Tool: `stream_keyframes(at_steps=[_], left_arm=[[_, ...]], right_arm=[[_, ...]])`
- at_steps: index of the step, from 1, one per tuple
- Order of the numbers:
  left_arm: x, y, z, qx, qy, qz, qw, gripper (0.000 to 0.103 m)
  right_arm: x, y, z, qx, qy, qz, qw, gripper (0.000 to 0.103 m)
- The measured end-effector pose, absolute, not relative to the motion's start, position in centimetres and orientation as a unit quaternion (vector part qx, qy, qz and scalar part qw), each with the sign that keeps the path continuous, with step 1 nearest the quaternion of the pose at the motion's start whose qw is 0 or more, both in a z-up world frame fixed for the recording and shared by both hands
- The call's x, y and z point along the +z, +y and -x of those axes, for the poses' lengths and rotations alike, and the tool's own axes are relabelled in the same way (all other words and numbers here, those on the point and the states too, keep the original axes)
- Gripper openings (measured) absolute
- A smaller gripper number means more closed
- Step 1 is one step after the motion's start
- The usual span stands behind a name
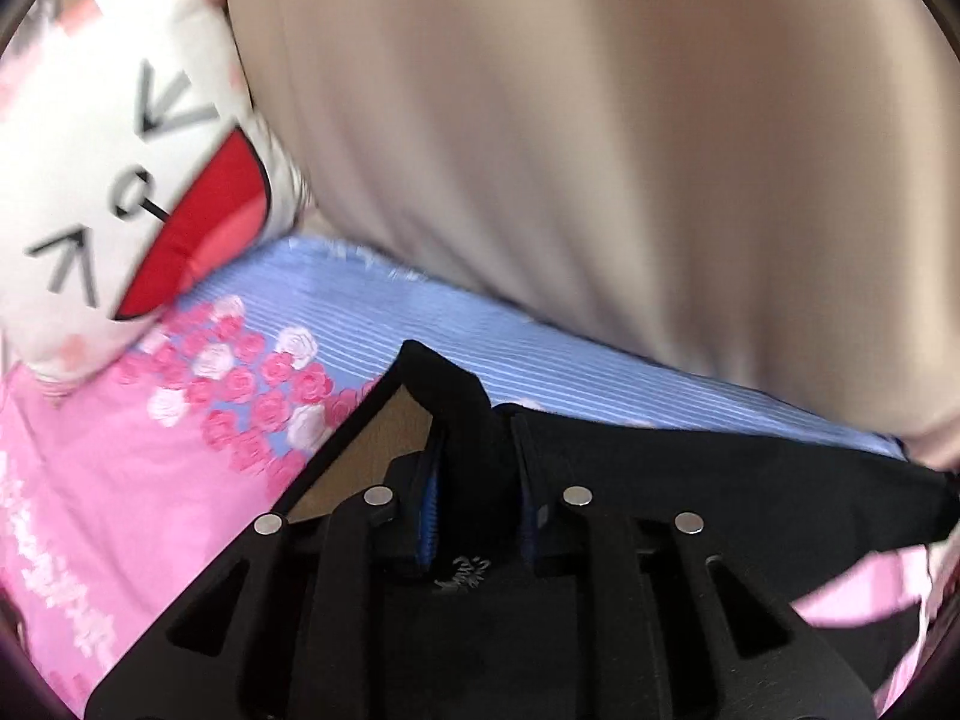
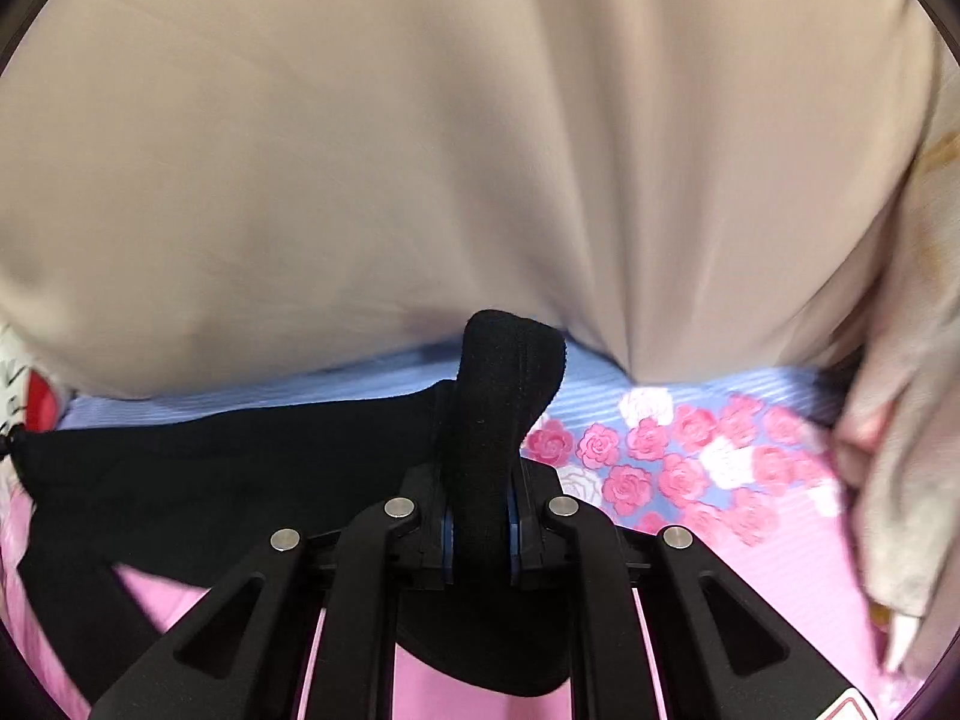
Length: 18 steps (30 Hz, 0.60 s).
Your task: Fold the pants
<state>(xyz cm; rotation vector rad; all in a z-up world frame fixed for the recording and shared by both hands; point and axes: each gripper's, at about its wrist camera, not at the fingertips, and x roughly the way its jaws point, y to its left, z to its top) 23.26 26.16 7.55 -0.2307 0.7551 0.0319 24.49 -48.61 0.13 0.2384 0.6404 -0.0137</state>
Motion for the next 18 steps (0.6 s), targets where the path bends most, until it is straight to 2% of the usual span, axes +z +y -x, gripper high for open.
stream_keyframes(at_steps=[3, 6, 11, 13, 15, 16, 17, 18], left_arm=[[9.7, 26.4, -16.5, -0.012, 0.345, 0.111, 0.932, 0.02], [9.4, 26.8, -10.7, -0.004, 0.353, 0.107, 0.929, 0.02], [2.7, 28.4, -6.0, 0.077, 0.448, 0.086, 0.887, 0.028], [-0.2, 29.2, -5.3, 0.148, 0.471, 0.055, 0.868, 0.028], [-1.4, 30.2, -4.2, 0.161, 0.478, 0.091, 0.858, 0.029], [-1.3, 30.5, -3.5, 0.145, 0.474, 0.129, 0.859, 0.041], [-1.0, 30.9, -2.9, 0.118, 0.464, 0.186, 0.858, 0.064], [-0.5, 31.0, -2.6, 0.1, 0.446, 0.23, 0.859, 0.074]], right_arm=[[2.3, -48.0, -18.4, 0.004, 0.277, -0.107, 0.955, 0.01], [2.5, -48.3, -13.5, 0.005, 0.264, -0.1, 0.959, 0.01], [-2.7, -48.8, -7.8, -0.011, 0.324, -0.106, 0.94, 0.012], [-5.4, -49.0, -7.1, -0.023, 0.357, -0.11, 0.927, 0.019], [-8.1, -49.6, -5.5, -0.047, 0.382, -0.118, 0.915, 0.022], [-8.5, -49.8, -5.0, -0.054, 0.383, -0.125, 0.914, 0.027], [-9.0, -50.8, -4.2, -0.067, 0.374, -0.133, 0.915, 0.039], [-8.7, -51.2, -3.3, -0.081, 0.362, -0.143, 0.918, 0.05]])
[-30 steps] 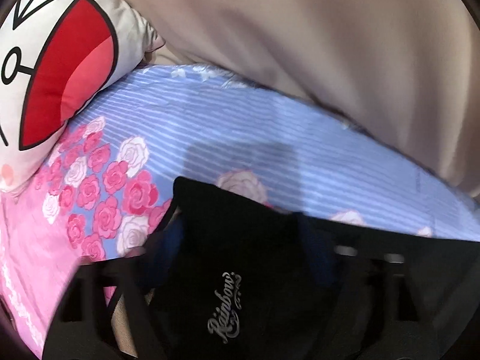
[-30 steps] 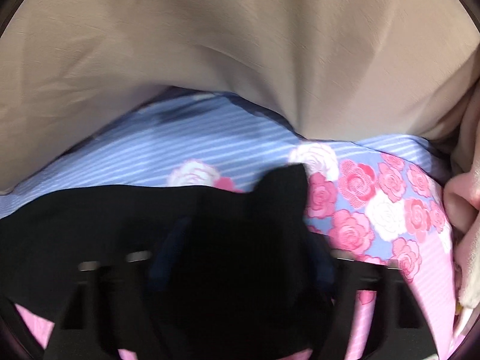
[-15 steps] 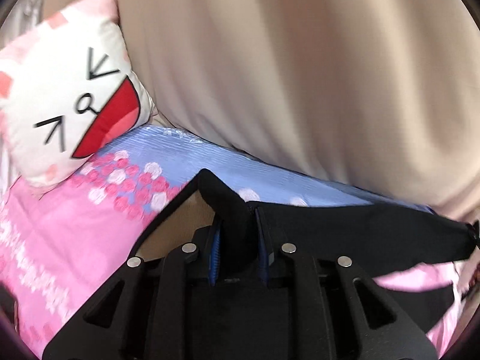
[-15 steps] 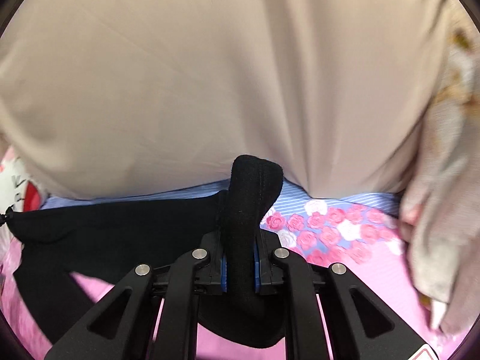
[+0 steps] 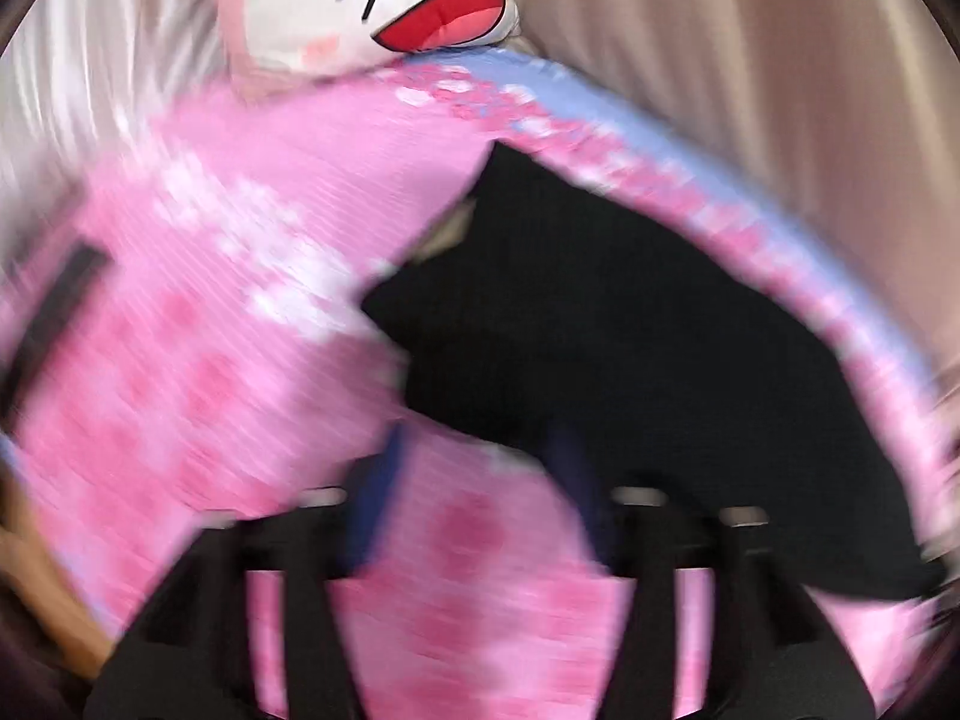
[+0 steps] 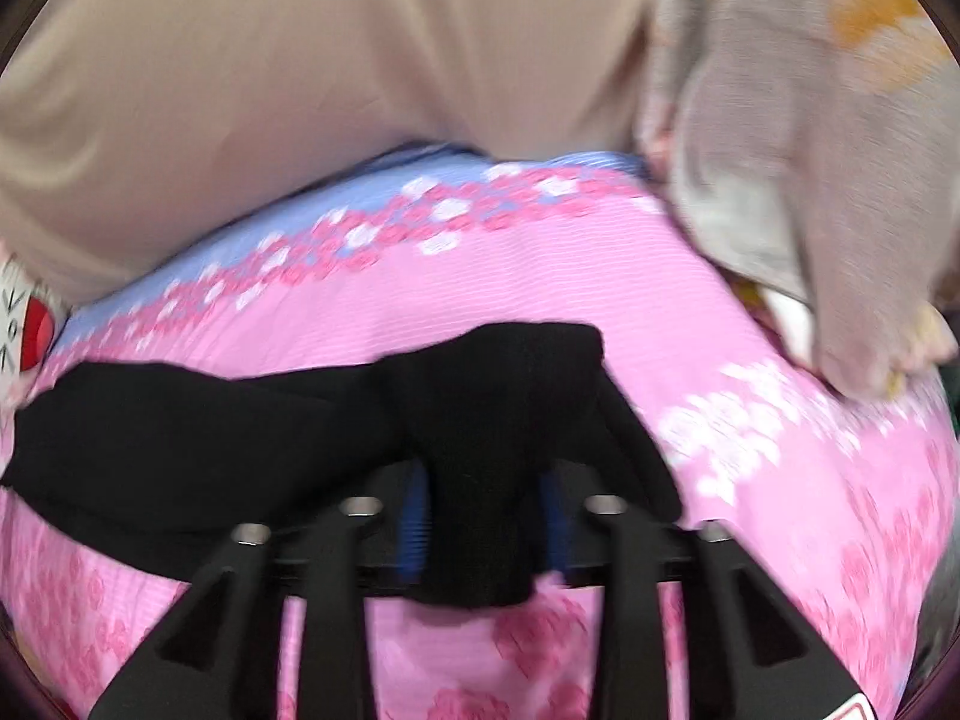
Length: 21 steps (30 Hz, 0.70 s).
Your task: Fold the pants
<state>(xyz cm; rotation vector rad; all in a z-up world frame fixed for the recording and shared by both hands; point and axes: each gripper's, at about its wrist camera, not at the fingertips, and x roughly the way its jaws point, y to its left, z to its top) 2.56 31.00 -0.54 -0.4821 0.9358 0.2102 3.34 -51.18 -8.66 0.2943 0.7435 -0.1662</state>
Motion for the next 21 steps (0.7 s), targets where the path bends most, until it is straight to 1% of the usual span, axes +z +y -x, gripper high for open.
stream_keyframes(at_steps=[1, 3, 7, 8, 9, 10, 11, 12, 14, 18, 19, 21], left_arm=[[-0.2, 30.9, -2.4, 0.095, 0.433, 0.255, 0.859, 0.087], [0.0, 30.4, -3.0, 0.087, 0.423, 0.283, 0.856, 0.088], [-1.4, 29.8, -6.2, 0.078, 0.442, 0.316, 0.836, 0.089], [-2.1, 29.9, -7.3, 0.084, 0.452, 0.319, 0.829, 0.088], [-2.6, 29.9, -7.8, 0.09, 0.459, 0.322, 0.823, 0.083], [-3.0, 30.2, -8.3, 0.099, 0.462, 0.324, 0.82, 0.06], [-2.8, 30.3, -8.7, 0.108, 0.459, 0.314, 0.824, 0.02], [-2.6, 30.6, -9.2, 0.099, 0.456, 0.302, 0.831, 0.006], [-1.2, 31.3, -9.7, 0.069, 0.442, 0.299, 0.843, 0.006], [3.2, 32.4, -8.0, 0.083, 0.4, 0.236, 0.882, 0.006], [3.5, 33.0, -7.5, 0.089, 0.401, 0.227, 0.883, 0.007], [1.4, 33.9, -7.3, 0.117, 0.436, 0.211, 0.867, 0.008]], right_arm=[[-8.4, -51.4, -2.5, -0.09, 0.348, -0.151, 0.921, 0.054], [-7.1, -51.4, -0.7, -0.097, 0.317, -0.169, 0.928, 0.06], [-4.4, -49.0, 2.6, -0.093, 0.288, -0.184, 0.935, 0.062], [-4.1, -48.4, 3.0, -0.091, 0.288, -0.183, 0.936, 0.062], [-3.8, -47.7, 3.2, -0.087, 0.288, -0.18, 0.937, 0.062], [-3.7, -46.9, 3.5, -0.083, 0.287, -0.178, 0.938, 0.062], [-3.8, -46.3, 4.0, -0.08, 0.287, -0.177, 0.938, 0.062], [-3.8, -45.4, 4.2, -0.078, 0.291, -0.174, 0.937, 0.062], [-4.0, -44.2, 4.2, -0.075, 0.296, -0.168, 0.937, 0.062], [-4.1, -42.9, 4.0, -0.07, 0.301, -0.169, 0.936, 0.062], [-4.2, -42.8, 4.1, -0.069, 0.301, -0.171, 0.935, 0.064], [-4.9, -42.9, 4.1, -0.074, 0.307, -0.174, 0.933, 0.071]])
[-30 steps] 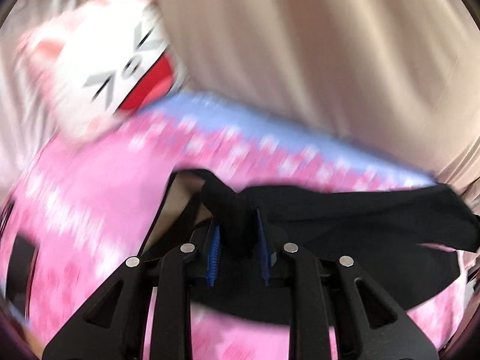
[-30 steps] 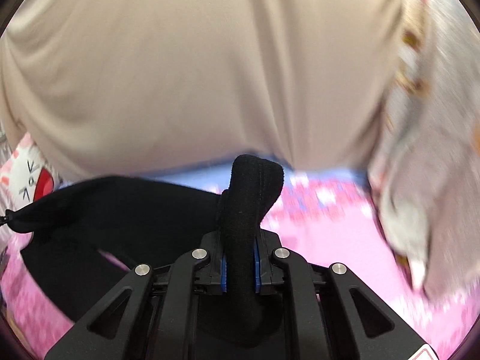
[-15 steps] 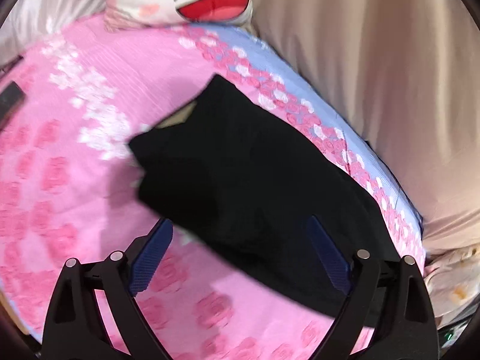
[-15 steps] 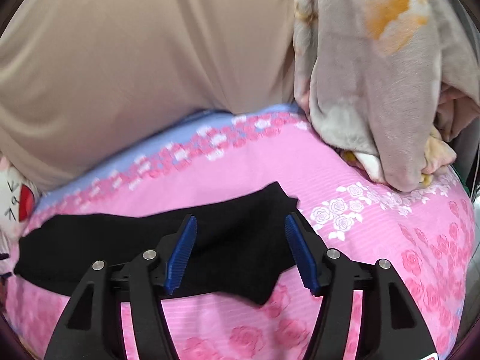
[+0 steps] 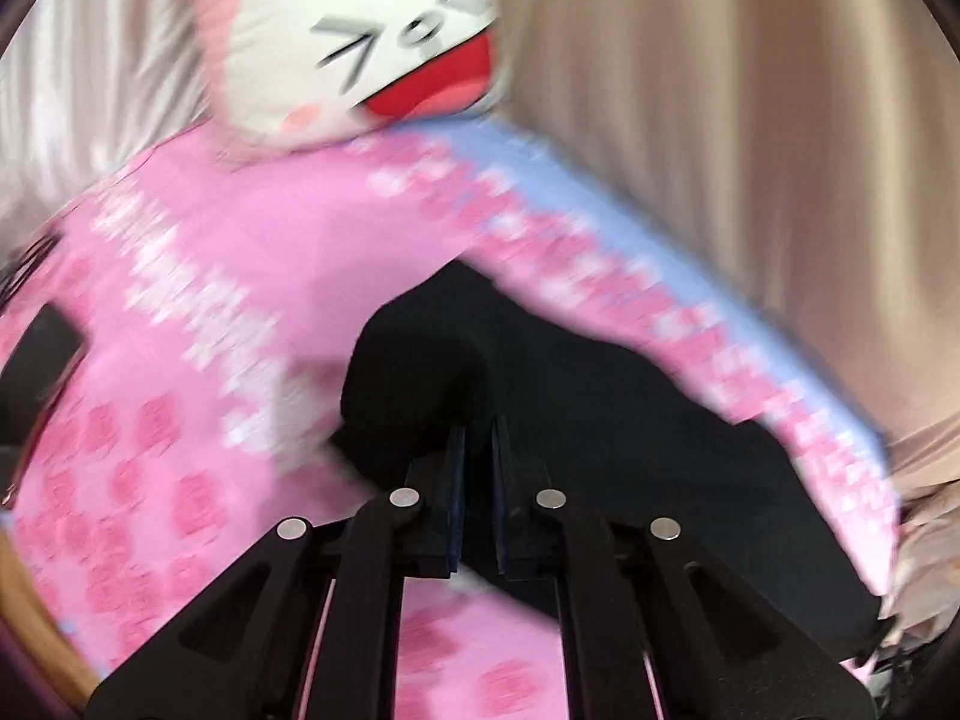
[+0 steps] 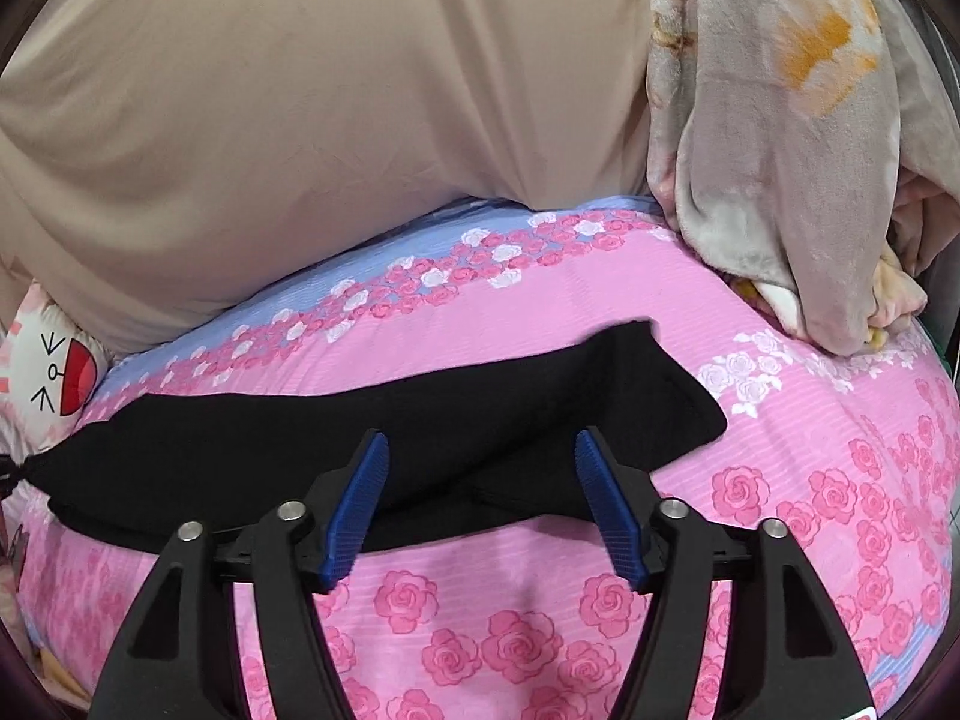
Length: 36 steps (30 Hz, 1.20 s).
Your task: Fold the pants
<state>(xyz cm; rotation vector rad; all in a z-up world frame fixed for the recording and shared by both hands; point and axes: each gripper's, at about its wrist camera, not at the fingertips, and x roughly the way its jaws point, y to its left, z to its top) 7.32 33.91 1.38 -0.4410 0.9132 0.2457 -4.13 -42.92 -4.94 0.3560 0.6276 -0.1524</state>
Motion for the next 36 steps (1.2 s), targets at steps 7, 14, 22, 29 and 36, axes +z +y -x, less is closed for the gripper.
stream_keyframes(at_steps=[7, 14, 22, 29, 36], left_arm=[[-1.1, 33.2, -4.7, 0.171, 0.445, 0.213, 0.853, 0.046], [5.2, 28.0, -3.0, 0.175, 0.373, 0.155, 0.898, 0.066], [3.9, 20.4, -6.5, 0.08, 0.402, 0.121, 0.904, 0.07], [-0.5, 20.0, -6.5, 0.143, 0.434, 0.057, 0.888, 0.071], [-3.7, 20.9, -7.5, 0.164, 0.465, 0.046, 0.869, 0.076]], right_arm=[[-7.6, -46.3, 3.5, -0.088, 0.331, -0.283, 0.896, 0.071], [-6.2, -46.2, 3.1, -0.041, 0.318, -0.355, 0.878, 0.072], [-6.4, -46.4, -5.0, -0.073, 0.365, -0.316, 0.873, 0.005], [-4.9, -50.4, -0.6, -0.058, 0.278, -0.345, 0.895, 0.004], [-14.2, -53.4, 1.1, -0.09, 0.326, -0.46, 0.821, 0.011]])
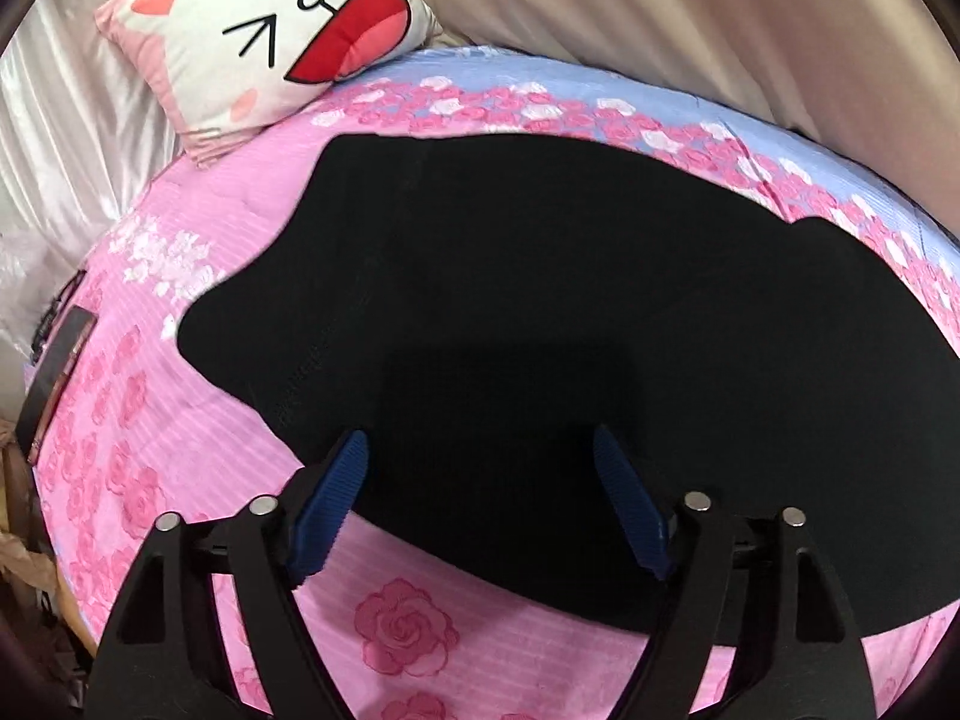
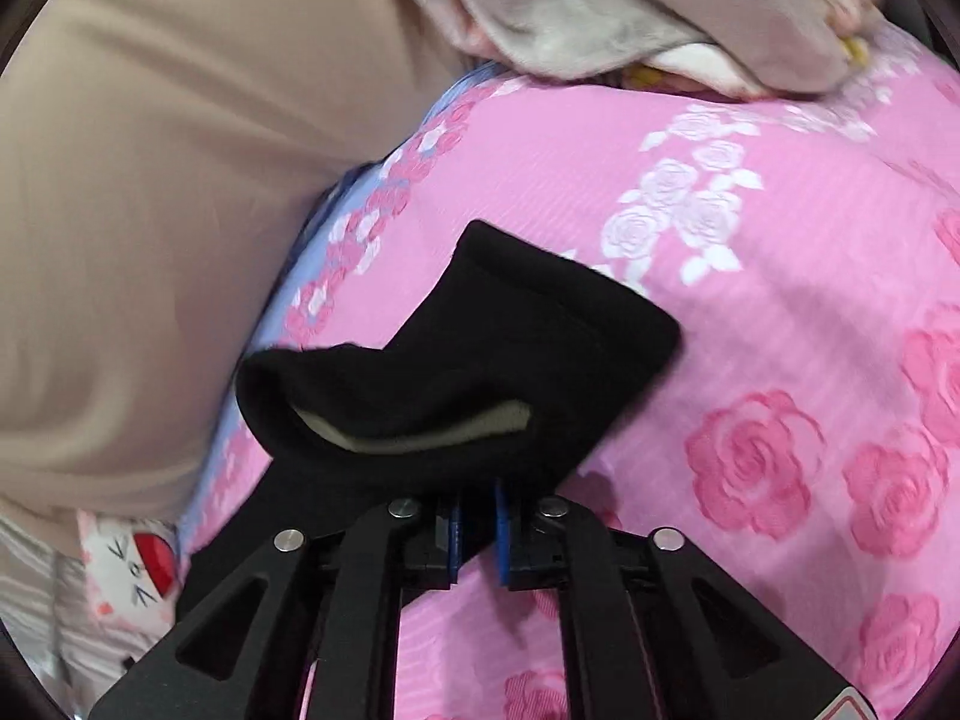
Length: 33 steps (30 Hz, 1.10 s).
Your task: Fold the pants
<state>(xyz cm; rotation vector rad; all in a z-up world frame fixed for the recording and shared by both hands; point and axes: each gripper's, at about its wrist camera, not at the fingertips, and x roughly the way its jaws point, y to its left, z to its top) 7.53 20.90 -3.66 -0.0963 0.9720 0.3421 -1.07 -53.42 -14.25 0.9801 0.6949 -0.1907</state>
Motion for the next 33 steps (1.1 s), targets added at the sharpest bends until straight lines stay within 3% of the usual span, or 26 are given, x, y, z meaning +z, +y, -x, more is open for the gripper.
stream_keyframes(at_steps=[2, 7, 12, 13, 15, 17, 21, 25, 29, 30, 31, 32, 33], left_arm=[[-2.7, 21.4, -7.5, 0.159, 0.452, 0.06, 0.876, 0.076], [0.4, 22.6, -11.1, 0.12, 0.433, 0.094, 0.888, 0.081], [-3.5, 23.6, -19.3, 0.173, 0.491, 0.042, 0.853, 0.081], [-4.4, 24.2, -20.1, 0.177, 0.498, 0.046, 0.847, 0.086], [-4.1, 24.6, -20.5, 0.19, 0.48, 0.039, 0.855, 0.087], [-3.4, 24.5, -20.4, 0.215, 0.465, 0.011, 0.859, 0.086], [-0.2, 23.9, -16.9, 0.217, 0.407, 0.012, 0.887, 0.085], [2.2, 20.5, -12.8, 0.178, 0.374, 0.011, 0.91, 0.09], [2.7, 15.9, -11.2, 0.141, 0.365, -0.018, 0.92, 0.09], [2.7, 14.5, -10.7, 0.135, 0.363, -0.027, 0.921, 0.09], [2.8, 13.8, -10.3, 0.131, 0.363, -0.032, 0.922, 0.091], [2.6, 12.7, -10.0, 0.126, 0.364, -0.039, 0.922, 0.091], [2.5, 11.8, -9.6, 0.124, 0.365, -0.044, 0.922, 0.091]], right_arm=[[-12.8, -53.0, 2.3, -0.135, 0.321, -0.434, 0.831, 0.016], [-7.8, -48.5, 4.6, -0.178, 0.262, -0.329, 0.889, 0.017], [-5.8, -43.6, 0.6, -0.077, 0.278, -0.314, 0.905, 0.023], [-5.9, -42.8, -0.1, -0.069, 0.287, -0.305, 0.905, 0.023], [-6.2, -42.4, -0.8, -0.093, 0.308, -0.273, 0.906, 0.027], [-6.5, -44.4, -0.2, -0.138, 0.314, -0.265, 0.901, 0.039], [-7.3, -48.7, 2.2, -0.234, 0.332, -0.247, 0.879, 0.04], [-7.3, -51.2, 1.7, -0.234, 0.333, -0.241, 0.881, 0.041], [-7.8, -52.1, -2.3, -0.199, 0.367, -0.188, 0.889, 0.054], [-8.2, -52.3, -3.8, -0.193, 0.375, -0.168, 0.891, 0.052], [-8.7, -52.3, -5.0, -0.193, 0.389, -0.146, 0.889, 0.03], [-9.3, -52.4, -5.7, -0.199, 0.402, -0.128, 0.885, 0.017], [-10.1, -53.0, -6.4, -0.197, 0.416, -0.127, 0.879, 0.017]])
